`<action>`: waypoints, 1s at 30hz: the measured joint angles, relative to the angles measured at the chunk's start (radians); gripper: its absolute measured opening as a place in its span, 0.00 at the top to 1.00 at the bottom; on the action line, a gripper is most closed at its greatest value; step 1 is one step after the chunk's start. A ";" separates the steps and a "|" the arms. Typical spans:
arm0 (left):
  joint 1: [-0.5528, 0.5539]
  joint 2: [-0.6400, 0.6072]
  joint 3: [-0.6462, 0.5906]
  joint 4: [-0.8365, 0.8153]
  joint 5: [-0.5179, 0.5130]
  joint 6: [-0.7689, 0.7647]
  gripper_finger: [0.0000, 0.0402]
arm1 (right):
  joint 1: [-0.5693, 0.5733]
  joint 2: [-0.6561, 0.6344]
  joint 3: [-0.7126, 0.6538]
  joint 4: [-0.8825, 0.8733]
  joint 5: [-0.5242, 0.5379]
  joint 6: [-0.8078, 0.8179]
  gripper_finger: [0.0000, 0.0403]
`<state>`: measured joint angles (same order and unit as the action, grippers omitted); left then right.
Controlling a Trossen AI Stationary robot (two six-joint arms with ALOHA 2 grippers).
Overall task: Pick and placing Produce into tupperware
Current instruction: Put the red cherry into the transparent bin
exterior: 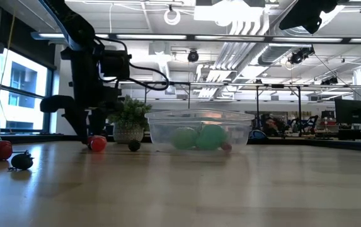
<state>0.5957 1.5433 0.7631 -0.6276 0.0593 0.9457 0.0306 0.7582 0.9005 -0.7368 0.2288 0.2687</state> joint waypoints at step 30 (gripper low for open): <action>0.000 0.000 0.000 -0.008 0.000 -0.036 0.72 | 0.000 0.000 0.000 0.000 0.000 0.000 0.94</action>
<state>0.5957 1.5429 0.7635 -0.6361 0.0593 0.9097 0.0303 0.7580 0.9005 -0.7368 0.2288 0.2686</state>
